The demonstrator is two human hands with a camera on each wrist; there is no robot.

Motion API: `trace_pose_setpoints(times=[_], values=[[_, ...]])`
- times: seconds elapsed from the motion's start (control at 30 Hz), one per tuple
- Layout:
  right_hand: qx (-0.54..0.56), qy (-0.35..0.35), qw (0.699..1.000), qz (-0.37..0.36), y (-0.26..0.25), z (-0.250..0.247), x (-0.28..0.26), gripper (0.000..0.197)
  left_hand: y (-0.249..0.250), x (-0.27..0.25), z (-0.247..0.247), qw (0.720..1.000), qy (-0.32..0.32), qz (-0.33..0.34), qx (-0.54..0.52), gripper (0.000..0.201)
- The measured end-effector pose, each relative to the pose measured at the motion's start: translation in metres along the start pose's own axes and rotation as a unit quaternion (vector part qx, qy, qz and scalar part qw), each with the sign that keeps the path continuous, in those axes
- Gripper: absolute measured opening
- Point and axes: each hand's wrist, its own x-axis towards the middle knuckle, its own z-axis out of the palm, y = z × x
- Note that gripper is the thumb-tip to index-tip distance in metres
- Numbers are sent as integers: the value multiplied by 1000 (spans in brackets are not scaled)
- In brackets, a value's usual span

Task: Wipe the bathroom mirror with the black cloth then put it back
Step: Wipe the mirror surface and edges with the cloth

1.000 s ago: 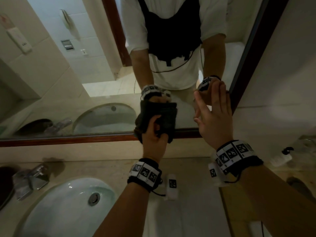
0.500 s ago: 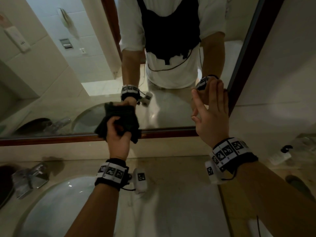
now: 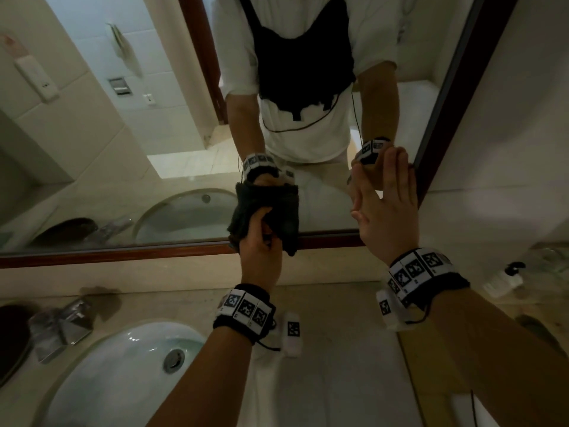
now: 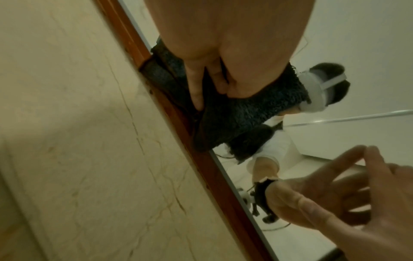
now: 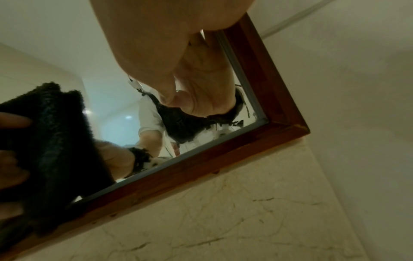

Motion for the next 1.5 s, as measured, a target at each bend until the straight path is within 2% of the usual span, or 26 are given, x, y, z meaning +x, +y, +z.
trace_pose_setpoints(times=[0.1,0.23,0.37,0.53,0.6,0.67,0.77,0.9,1.0,1.17,1.33,1.43,1.5], values=[[-9,-14,1000,10,-4,-1,-1,99,-8,7,-16,999,38,-11,24,53],[-6,-3,1000,28,-12,-3,0,96,-20,18,-41,996,46,1,81,57],[-2,-9,998,56,-22,-6,-3,95,-22,19,-61,972,42,58,224,54],[29,-26,993,112,-46,-16,-6,99,-39,26,-84,956,43,68,282,57],[31,-11,993,110,-62,-23,-3,98,-43,28,-93,955,34,64,287,61],[22,0,997,79,-81,-29,3,95,-48,30,-99,954,20,70,292,66],[9,-14,998,58,-109,-31,20,98,-53,32,-105,948,6,81,308,69],[-11,-34,998,49,-126,-20,34,105,-59,28,-109,934,52,130,330,48],[-22,-28,998,49,-124,-9,33,109,-67,35,-111,936,84,146,309,43],[-18,-6,999,43,-119,4,33,108,-80,40,-110,946,85,132,285,64],[5,17,1000,17,-111,11,31,108,-73,30,-98,944,98,84,302,83],[18,14,1000,17,-109,13,31,104,-67,27,-82,944,108,77,302,82],[28,9,999,15,-108,14,30,100,-59,23,-61,942,85,94,310,77]])
